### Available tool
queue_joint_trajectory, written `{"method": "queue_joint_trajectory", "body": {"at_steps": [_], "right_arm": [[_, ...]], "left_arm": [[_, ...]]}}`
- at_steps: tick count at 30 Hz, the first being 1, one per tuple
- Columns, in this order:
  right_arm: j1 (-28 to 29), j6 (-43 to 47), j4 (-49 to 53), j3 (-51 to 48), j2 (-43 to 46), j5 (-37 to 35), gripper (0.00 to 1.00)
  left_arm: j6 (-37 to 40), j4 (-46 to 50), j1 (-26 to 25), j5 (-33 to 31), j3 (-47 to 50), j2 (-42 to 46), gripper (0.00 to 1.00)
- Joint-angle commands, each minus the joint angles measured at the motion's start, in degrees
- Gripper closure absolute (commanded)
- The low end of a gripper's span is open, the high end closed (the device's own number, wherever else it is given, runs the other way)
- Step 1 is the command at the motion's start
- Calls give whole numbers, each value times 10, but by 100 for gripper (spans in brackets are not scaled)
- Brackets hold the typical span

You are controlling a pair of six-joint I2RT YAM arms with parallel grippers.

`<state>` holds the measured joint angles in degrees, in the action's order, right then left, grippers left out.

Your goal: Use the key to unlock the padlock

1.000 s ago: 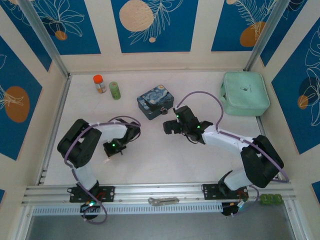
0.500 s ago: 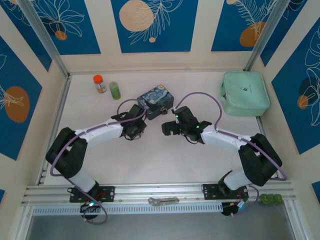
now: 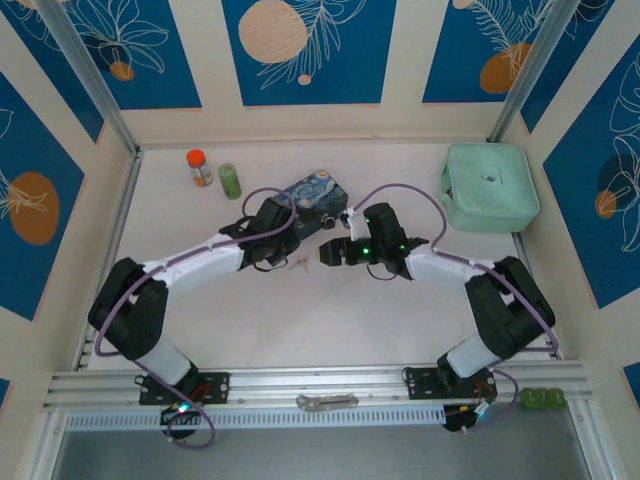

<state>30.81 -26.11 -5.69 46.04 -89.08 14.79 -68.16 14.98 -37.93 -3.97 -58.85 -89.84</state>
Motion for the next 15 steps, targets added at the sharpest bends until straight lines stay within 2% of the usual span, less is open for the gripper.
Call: {"method": "queue_joint_trajectory", "body": {"at_steps": [1, 7, 10, 15], "right_arm": [[17, -39, 86, 72, -50, -46, 43], [93, -85, 251, 220, -146, -220, 47], [106, -112, 311, 270, -188, -261, 51], [124, -138, 358, 314, -222, -300, 48]], "left_arm": [[39, 28, 10, -42, 29, 40, 100], [87, 19, 91, -24, 68, 52, 100], [97, 9, 117, -5, 76, 52, 100], [97, -11, 124, 4, 90, 54, 99]]}}
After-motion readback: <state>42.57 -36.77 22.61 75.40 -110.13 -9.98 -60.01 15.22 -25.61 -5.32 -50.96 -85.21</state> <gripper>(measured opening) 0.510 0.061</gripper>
